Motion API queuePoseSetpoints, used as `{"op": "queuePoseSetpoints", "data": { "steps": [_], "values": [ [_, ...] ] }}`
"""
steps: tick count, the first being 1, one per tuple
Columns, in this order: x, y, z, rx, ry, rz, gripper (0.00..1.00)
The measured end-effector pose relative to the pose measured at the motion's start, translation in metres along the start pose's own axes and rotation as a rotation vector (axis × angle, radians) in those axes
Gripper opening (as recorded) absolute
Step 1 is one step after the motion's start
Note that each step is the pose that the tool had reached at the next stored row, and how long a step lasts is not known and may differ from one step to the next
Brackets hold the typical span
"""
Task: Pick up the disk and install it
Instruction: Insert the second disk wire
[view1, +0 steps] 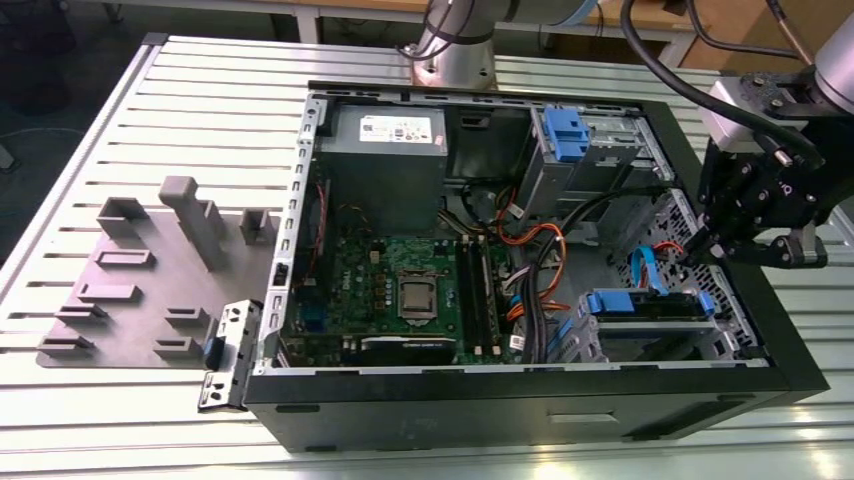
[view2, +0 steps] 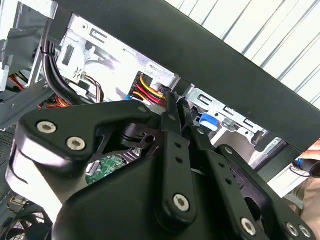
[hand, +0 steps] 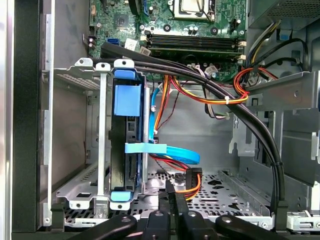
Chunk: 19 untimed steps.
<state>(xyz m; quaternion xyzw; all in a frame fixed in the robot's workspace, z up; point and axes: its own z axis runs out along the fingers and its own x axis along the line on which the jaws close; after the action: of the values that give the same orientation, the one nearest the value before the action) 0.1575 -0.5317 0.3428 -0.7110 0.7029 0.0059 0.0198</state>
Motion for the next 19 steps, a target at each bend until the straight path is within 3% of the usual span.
{"op": "queuePoseSetpoints", "data": {
  "steps": [9, 15, 19],
  "values": [
    [0.0000, 0.0004, 0.0000, 0.0000, 0.0004, 0.000, 0.16],
    [0.0015, 0.0059, -0.0002, 0.0049, 0.0007, 0.000, 0.16],
    [0.0060, 0.0089, -0.0004, 0.0077, 0.0004, 0.000, 0.16]
  ]
}}
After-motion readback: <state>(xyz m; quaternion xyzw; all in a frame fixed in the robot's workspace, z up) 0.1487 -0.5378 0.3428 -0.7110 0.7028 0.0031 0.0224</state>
